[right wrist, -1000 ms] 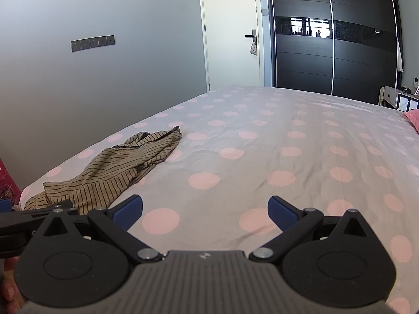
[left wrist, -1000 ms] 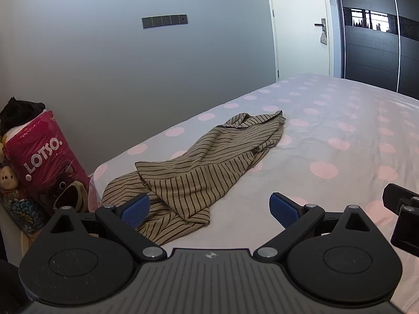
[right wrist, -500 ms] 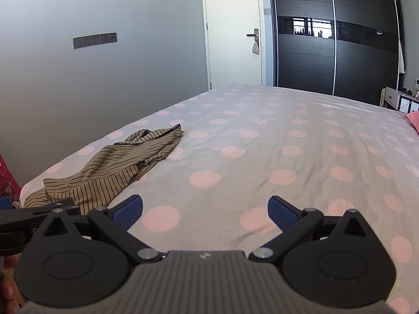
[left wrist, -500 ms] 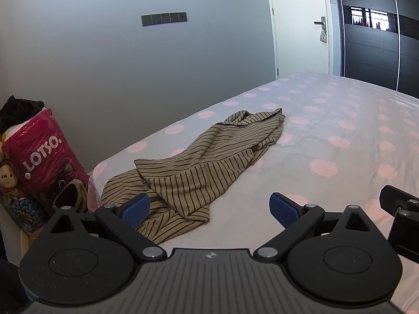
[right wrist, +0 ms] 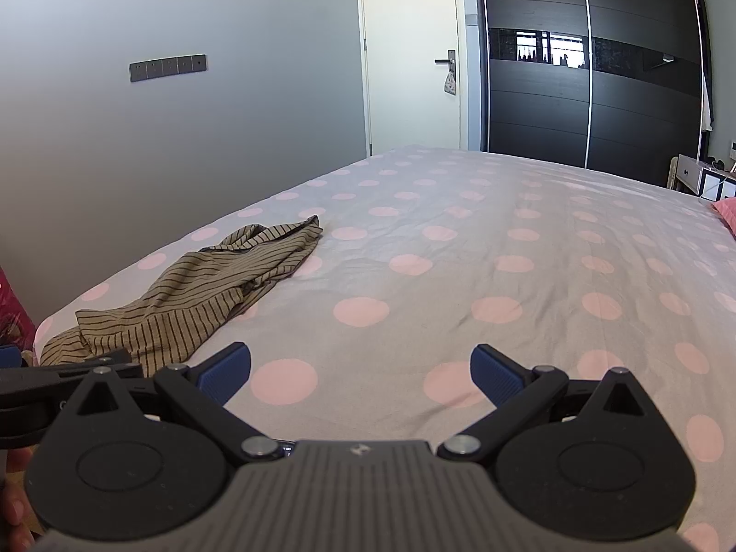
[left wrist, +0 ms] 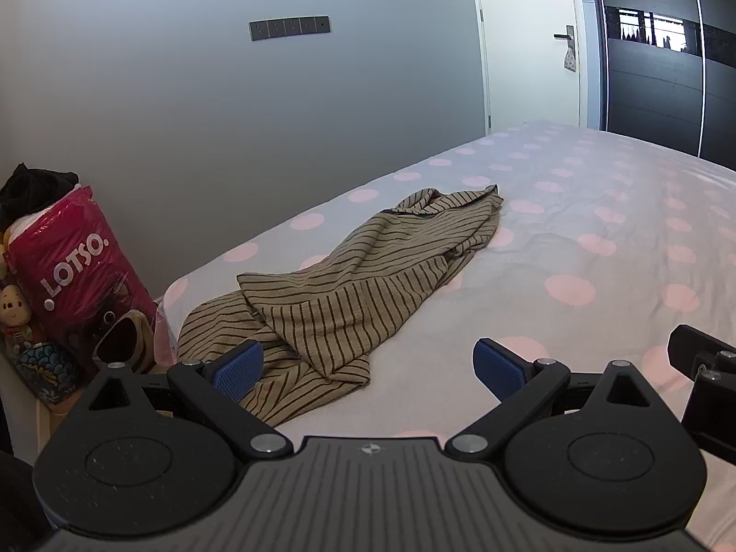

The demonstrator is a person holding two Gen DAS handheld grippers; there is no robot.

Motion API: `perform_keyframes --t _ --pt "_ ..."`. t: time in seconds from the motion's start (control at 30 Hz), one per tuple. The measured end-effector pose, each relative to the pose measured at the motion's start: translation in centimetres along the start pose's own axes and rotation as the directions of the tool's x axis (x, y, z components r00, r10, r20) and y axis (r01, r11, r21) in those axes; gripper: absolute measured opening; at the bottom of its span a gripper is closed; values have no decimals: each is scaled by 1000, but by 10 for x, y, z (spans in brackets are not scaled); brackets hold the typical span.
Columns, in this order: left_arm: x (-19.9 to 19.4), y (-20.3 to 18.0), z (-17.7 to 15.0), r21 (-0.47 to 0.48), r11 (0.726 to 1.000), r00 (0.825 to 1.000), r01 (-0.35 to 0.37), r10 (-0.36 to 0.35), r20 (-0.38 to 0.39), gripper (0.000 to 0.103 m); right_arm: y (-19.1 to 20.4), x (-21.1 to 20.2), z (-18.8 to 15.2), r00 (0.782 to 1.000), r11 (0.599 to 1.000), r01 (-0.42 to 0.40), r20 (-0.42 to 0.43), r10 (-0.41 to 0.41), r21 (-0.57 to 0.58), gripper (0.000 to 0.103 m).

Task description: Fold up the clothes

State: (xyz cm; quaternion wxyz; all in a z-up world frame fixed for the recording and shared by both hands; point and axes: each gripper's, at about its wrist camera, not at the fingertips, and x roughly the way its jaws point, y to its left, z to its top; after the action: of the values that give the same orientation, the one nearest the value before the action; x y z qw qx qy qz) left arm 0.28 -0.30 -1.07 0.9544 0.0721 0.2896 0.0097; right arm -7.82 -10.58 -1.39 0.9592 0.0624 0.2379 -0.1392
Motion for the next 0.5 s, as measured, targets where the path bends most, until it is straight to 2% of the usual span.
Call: perform_keyframes --t 0.5 --pt "2 0 -1 8 1000 1000 1 -1 -20 100 4 1 -2 1000 1000 8 -5 -8 -4 102"
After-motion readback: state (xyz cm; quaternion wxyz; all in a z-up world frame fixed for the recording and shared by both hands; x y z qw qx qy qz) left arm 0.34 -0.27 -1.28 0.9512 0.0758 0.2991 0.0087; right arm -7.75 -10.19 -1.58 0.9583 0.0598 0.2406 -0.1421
